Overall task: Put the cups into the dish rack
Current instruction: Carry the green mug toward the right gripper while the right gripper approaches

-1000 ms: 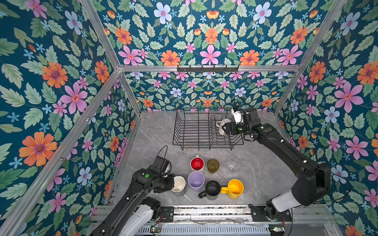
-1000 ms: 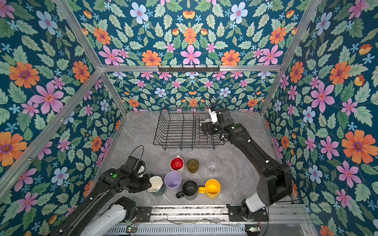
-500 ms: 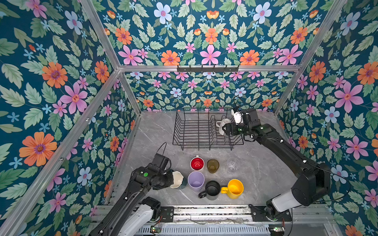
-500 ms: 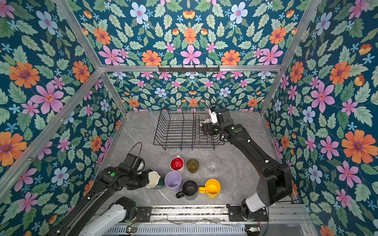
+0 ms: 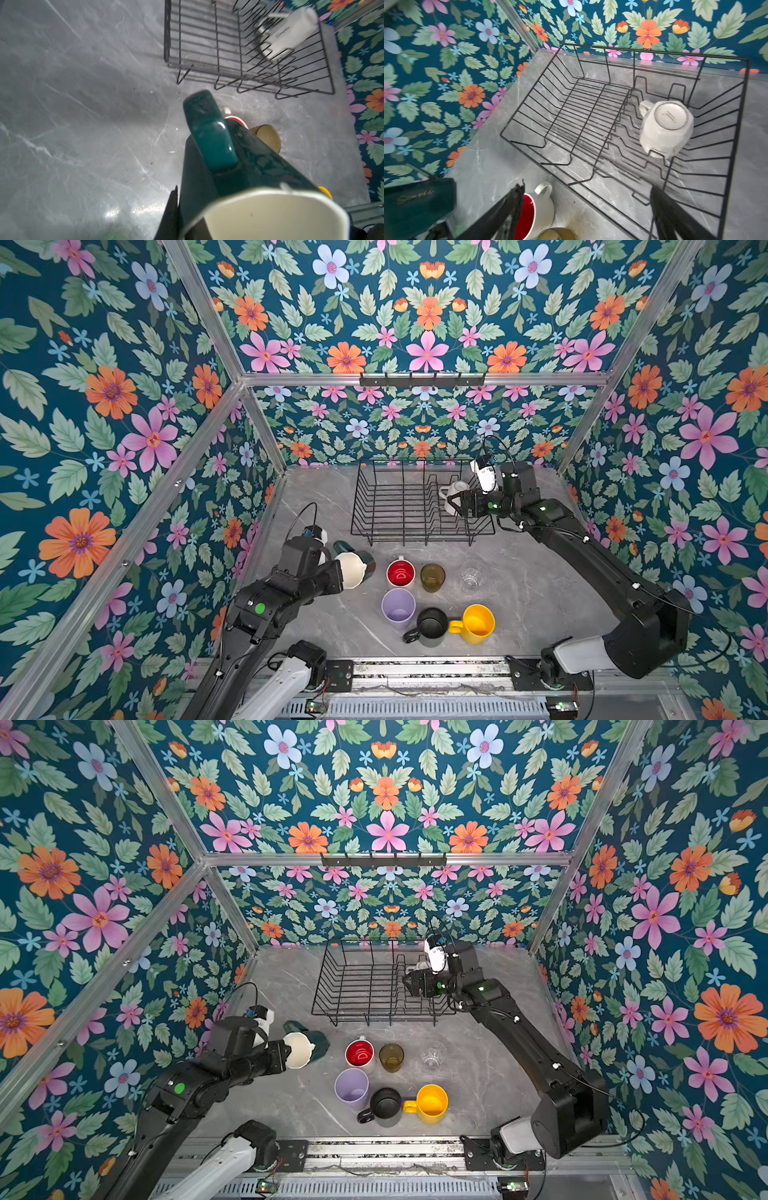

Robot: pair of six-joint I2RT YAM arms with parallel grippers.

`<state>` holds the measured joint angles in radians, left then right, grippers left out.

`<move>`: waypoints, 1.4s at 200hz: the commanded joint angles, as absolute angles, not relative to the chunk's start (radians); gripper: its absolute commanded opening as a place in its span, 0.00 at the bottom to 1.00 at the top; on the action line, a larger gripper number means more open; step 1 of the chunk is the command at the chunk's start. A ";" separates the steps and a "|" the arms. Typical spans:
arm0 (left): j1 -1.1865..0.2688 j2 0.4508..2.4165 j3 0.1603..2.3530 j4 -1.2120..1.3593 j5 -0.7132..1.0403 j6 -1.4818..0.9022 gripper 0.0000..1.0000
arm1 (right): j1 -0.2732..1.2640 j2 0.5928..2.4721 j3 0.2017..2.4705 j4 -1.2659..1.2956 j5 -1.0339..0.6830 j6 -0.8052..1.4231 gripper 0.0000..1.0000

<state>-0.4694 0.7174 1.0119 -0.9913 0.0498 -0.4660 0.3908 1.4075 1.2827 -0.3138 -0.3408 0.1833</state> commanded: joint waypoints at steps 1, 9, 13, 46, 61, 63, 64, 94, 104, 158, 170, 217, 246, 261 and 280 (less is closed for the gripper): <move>-0.469 0.716 1.000 -0.735 0.066 -0.382 0.00 | 0.393 1.381 1.256 -0.227 -0.463 0.234 0.94; -0.469 0.715 0.979 -0.670 0.090 -0.374 0.00 | 0.392 1.372 1.244 -0.215 -0.486 0.243 0.94; -0.469 0.713 0.968 -0.643 0.106 -0.371 0.00 | 0.392 1.367 1.239 -0.208 -0.499 0.248 0.94; -0.469 0.709 0.867 -0.373 0.251 -0.347 0.00 | 0.393 1.324 1.198 -0.178 -0.601 0.271 0.94; -0.469 0.715 0.825 -0.251 0.308 -0.325 0.00 | 0.393 1.305 1.170 -0.147 -0.668 0.289 0.94; -0.469 0.716 0.821 -0.235 0.316 -0.324 0.00 | 0.393 1.303 1.166 -0.141 -0.678 0.292 0.94; -0.469 0.716 0.819 -0.226 0.321 -0.322 0.00 | 0.392 1.302 1.164 -0.139 -0.682 0.292 0.94; -0.469 0.745 0.745 0.035 0.495 -0.305 0.00 | 0.393 1.294 1.148 -0.129 -0.789 0.313 0.94; -0.469 0.759 0.728 0.103 0.560 -0.298 0.00 | 0.393 1.289 1.133 -0.110 -0.837 0.317 0.94; -0.468 0.865 0.654 0.432 0.776 -0.376 0.00 | 0.392 1.252 1.063 0.009 -1.002 0.367 0.95; -0.466 0.890 0.652 0.462 0.788 -0.387 0.00 | 0.392 1.246 1.057 0.022 -1.017 0.373 0.96; -0.459 0.973 0.663 0.527 0.873 -0.412 0.00 | 0.392 1.241 1.031 0.084 -1.100 0.402 0.96; -0.455 1.003 0.667 0.554 0.912 -0.415 0.00 | 0.393 1.246 1.017 0.132 -1.126 0.420 0.96; -0.455 1.017 0.673 0.563 0.920 -0.428 0.00 | 0.393 1.256 1.019 0.169 -1.142 0.459 0.96; -0.453 1.028 0.662 0.596 0.932 -0.442 0.00 | 0.400 1.267 1.010 0.217 -1.173 0.485 0.96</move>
<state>-0.4549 1.0225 0.6598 0.4633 0.8928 -0.4133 0.3916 1.2583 1.0168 0.1093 -1.1191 0.4320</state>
